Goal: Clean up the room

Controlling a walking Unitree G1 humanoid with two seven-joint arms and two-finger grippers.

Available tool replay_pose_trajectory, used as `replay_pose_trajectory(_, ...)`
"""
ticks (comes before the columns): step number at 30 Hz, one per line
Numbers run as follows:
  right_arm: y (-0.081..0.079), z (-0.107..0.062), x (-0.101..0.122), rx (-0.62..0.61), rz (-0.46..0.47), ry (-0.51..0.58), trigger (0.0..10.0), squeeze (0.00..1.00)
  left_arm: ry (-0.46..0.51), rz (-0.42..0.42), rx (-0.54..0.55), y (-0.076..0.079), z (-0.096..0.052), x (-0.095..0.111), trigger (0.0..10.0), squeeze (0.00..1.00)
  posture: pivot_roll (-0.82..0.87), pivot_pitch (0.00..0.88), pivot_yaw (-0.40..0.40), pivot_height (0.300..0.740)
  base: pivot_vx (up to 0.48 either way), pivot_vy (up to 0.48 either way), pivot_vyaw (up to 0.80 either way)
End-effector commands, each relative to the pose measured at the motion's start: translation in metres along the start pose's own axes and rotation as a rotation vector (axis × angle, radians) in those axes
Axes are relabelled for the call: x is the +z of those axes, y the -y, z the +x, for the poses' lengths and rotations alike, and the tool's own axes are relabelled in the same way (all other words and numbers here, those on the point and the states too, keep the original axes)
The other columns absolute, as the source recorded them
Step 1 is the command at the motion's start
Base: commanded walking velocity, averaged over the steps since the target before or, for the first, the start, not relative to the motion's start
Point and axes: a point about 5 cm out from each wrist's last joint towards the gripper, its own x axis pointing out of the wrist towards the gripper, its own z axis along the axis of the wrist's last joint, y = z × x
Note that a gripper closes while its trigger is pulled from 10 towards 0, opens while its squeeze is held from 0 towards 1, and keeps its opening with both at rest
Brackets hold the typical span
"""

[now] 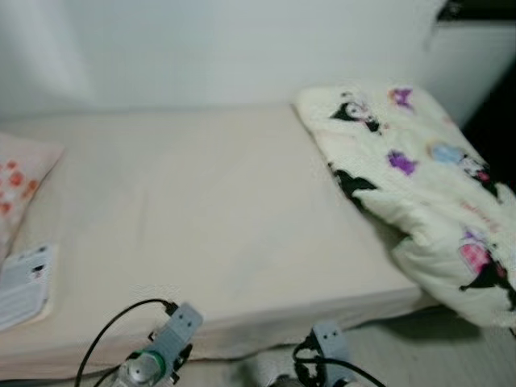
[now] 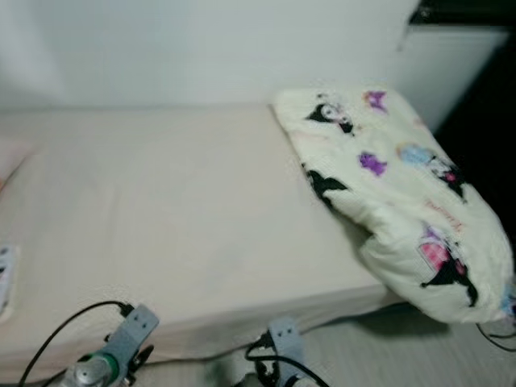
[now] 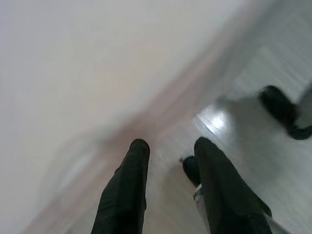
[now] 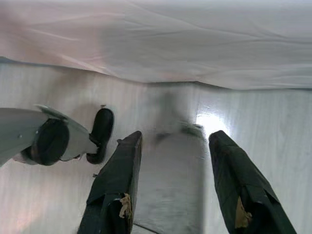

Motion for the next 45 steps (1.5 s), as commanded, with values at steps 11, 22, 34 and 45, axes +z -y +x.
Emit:
replay_pose_trajectory(11,0.0017,-0.0025,-0.0069,-0.009,0.013,-0.021,10.0,0.0,-0.011,-0.002,-0.016,0.0055,-0.0004,-0.0031,10.0,0.0,-0.09,0.015,0.045,0.74,0.0,-0.363,0.0)
replay_pose_trajectory(22,0.0018,-0.0024,-0.0066,-0.008,0.016,-0.02,10.0,0.0,-0.009,-0.003,-0.014,0.0058,-0.0002,-0.0026,10.0,0.0,-0.09,0.017,0.045,0.74,0.0,-0.364,0.0)
replay_pose_trajectory(34,0.0003,-0.002,-0.0068,-0.007,0.021,-0.021,10.0,0.0,-0.014,-0.001,-0.013,0.0045,-0.0004,-0.0033,10.0,0.0,-0.09,0.016,0.05,0.74,0.0,-0.333,0.0)
replay_pose_trajectory(45,-0.0001,-0.0021,-0.0074,-0.007,0.026,-0.021,10.0,0.0,-0.018,0.001,-0.015,0.0048,-0.0006,-0.0044,10.0,0.0,-0.09,0.017,0.052,0.74,0.0,-0.177,0.0)
